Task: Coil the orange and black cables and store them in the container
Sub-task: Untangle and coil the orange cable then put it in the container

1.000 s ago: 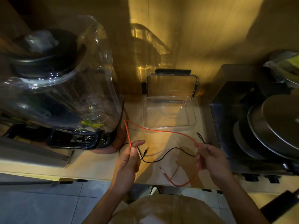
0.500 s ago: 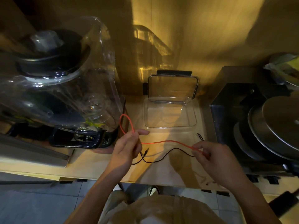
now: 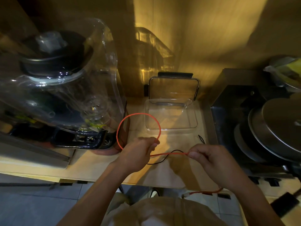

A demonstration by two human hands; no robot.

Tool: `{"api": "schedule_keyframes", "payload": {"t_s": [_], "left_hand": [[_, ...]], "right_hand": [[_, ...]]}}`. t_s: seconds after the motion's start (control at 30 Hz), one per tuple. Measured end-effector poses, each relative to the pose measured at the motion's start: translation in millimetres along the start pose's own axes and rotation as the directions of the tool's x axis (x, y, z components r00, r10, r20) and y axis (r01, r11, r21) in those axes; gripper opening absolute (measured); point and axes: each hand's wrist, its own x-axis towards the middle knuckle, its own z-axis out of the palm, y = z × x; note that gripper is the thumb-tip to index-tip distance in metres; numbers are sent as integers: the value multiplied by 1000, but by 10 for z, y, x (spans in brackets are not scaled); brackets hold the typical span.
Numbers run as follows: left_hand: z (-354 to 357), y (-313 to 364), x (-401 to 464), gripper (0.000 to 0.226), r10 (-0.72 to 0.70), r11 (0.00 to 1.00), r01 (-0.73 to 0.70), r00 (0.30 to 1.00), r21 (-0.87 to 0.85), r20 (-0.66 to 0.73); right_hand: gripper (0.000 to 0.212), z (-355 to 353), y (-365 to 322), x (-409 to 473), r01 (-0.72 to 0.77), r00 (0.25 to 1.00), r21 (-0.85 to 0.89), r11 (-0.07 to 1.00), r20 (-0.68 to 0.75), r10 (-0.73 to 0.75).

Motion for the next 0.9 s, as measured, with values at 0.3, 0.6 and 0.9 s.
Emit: {"api": "schedule_keyframes", "payload": {"t_s": [0.3,0.6,0.9], "left_hand": [[186,-193,-66,31,23,993,-33,996,116,90],[155,-205,-187,26,83,992,-88,995,91,49],[88,-277,-304,33,88,983,-95,995,158,53]], "right_hand": [[18,-167,29,8,-44,977,102,994,-201,64],[17,-346,144,11,-150,942,114,982,-284,177],[12,-497,391,29,-240,919,16,971,-317,233]]}}
